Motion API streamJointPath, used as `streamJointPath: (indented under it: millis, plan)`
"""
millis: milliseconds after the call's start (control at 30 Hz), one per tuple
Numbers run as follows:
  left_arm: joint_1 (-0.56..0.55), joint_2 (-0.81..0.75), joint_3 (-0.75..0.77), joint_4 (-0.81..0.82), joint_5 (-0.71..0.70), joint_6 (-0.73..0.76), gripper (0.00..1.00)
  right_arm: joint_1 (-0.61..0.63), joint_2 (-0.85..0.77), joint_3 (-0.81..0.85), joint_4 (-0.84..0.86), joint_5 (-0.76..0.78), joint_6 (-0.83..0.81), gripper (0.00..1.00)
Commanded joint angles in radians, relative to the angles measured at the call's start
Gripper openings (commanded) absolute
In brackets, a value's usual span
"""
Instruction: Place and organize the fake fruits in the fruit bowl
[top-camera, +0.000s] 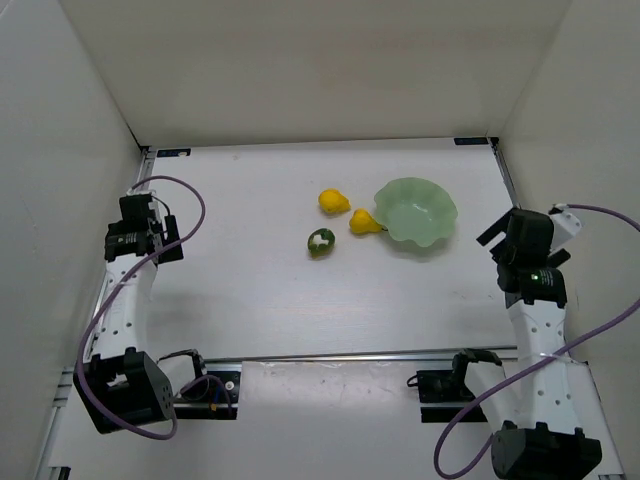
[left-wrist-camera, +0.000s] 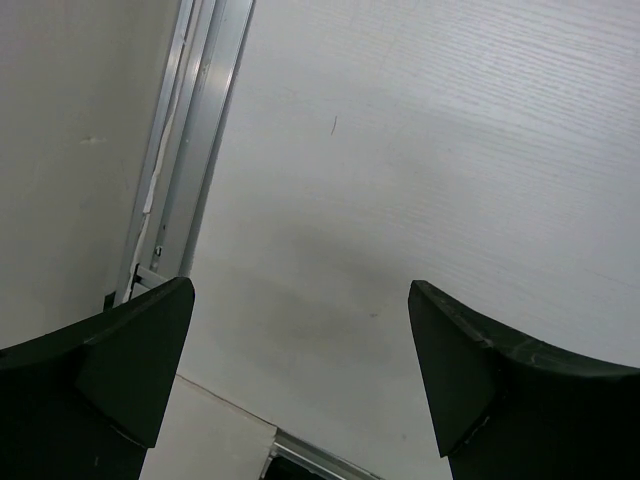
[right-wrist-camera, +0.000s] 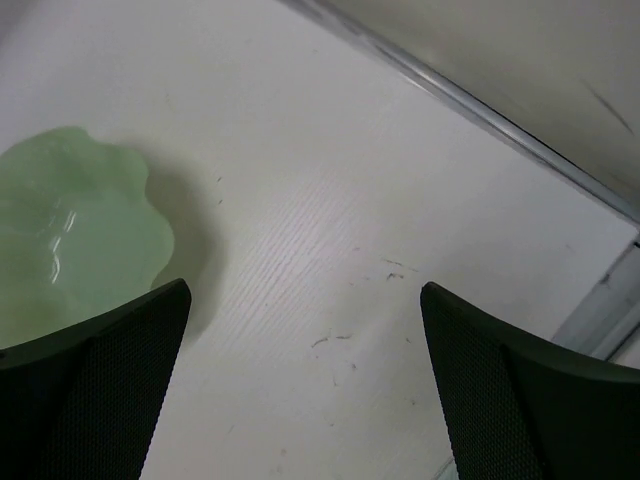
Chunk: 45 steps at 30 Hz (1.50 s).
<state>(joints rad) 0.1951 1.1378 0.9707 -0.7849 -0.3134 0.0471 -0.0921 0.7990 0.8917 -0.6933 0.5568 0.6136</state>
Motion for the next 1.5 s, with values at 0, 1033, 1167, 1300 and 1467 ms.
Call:
streamJointPath:
  millis: [0, 1033, 1167, 1300, 1467]
  plan:
    - [0.009, -0.053, 0.011, 0.016, 0.083, -0.001, 0.99, 0.031, 0.049, 0.001, 0.121, -0.268, -0.231, 1.0]
    - [0.009, -0.081, -0.075, -0.002, -0.021, 0.043, 0.99, 0.813, 1.387, 0.877, 0.074, -0.495, -0.069, 1.0]
    - [0.009, -0.061, -0.075, -0.002, -0.021, 0.043, 0.99, 0.813, 1.436, 0.938, 0.0, -0.495, -0.06, 0.98]
    - [0.009, -0.041, -0.064, -0.002, 0.003, 0.097, 0.99, 0.813, 1.434, 0.92, 0.0, -0.518, -0.06, 0.67]
    - [-0.084, 0.008, 0.025, -0.002, 0.065, 0.169, 0.99, 0.813, 1.309, 0.86, 0.0, -0.531, -0.069, 0.23]
